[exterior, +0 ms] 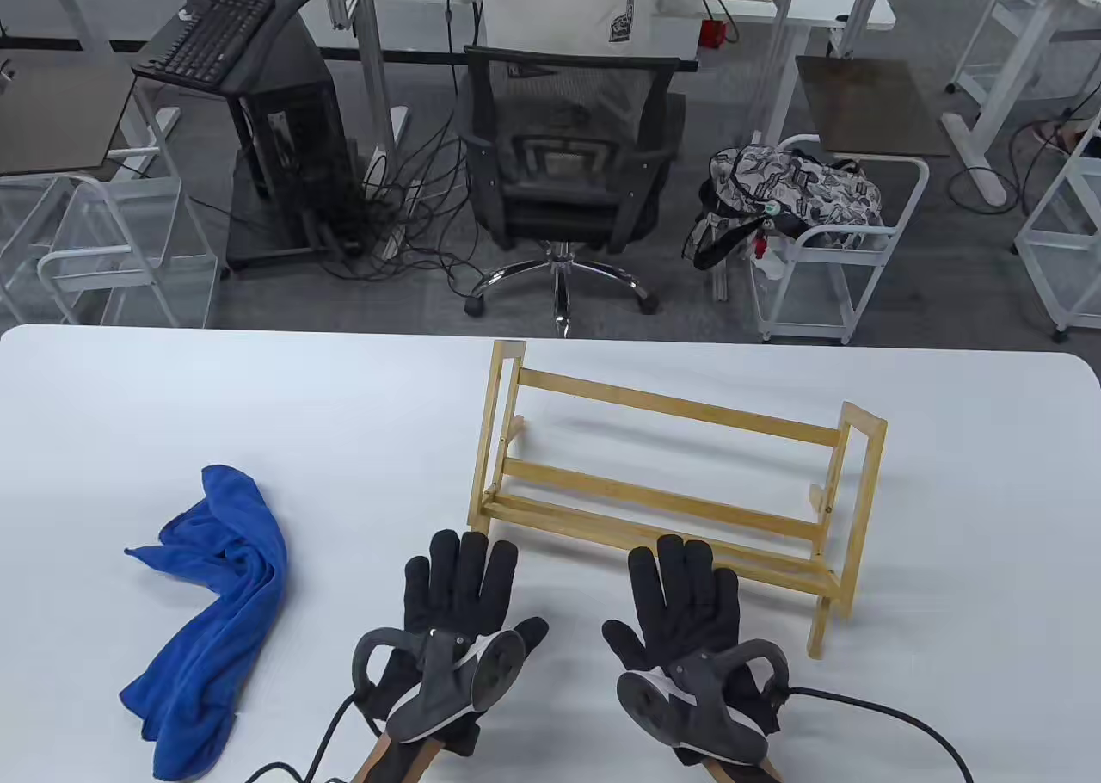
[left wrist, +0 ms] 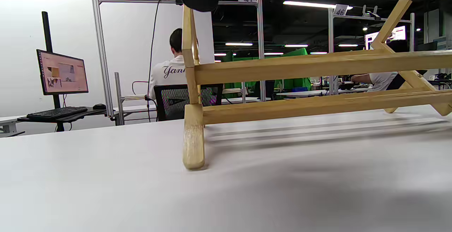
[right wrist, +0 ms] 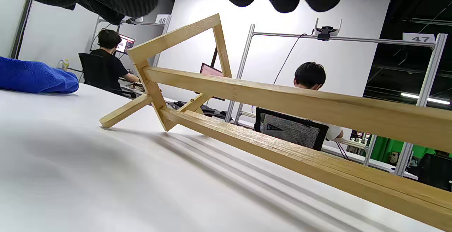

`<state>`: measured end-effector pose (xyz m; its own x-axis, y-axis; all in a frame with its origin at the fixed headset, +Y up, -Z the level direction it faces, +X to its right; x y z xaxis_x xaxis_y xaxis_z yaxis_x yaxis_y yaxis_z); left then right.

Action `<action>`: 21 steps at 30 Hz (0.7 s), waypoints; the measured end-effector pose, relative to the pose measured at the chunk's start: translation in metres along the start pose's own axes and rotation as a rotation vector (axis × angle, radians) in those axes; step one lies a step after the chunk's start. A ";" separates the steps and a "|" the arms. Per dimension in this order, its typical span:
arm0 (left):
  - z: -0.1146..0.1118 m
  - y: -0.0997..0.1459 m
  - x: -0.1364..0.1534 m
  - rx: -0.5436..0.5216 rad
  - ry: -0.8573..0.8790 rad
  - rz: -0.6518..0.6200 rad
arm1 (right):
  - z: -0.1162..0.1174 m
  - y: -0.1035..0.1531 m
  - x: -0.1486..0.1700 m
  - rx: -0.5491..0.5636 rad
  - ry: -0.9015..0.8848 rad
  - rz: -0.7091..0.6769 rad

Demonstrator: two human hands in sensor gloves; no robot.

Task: Hang square towel on book rack

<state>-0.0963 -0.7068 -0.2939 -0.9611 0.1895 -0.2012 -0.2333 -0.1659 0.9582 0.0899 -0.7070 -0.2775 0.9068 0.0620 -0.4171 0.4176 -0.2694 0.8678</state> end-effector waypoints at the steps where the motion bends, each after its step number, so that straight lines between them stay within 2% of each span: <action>1: 0.000 0.000 0.000 -0.001 0.002 0.001 | 0.000 0.000 0.000 0.000 -0.001 -0.001; 13: 0.000 0.002 0.005 -0.022 0.013 0.021 | -0.002 0.001 0.000 0.028 -0.002 -0.005; 21: 0.007 0.002 0.026 -0.047 0.020 0.097 | -0.004 0.002 -0.001 0.052 -0.003 -0.019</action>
<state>-0.1206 -0.6950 -0.2958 -0.9822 0.1510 -0.1121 -0.1449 -0.2276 0.9629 0.0904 -0.7033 -0.2741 0.8985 0.0647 -0.4341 0.4309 -0.3182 0.8444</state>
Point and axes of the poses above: the tracker on the back of each hand, its own x axis roughly to the little-finger side, its own y axis roughly from the fingertips to the wrist, z = x × y, the point moved 4 cm from there along -y, roughly from the wrist to the fingertips, and after that the axes turned 6 degrees about -y, right-handed, at the moved point
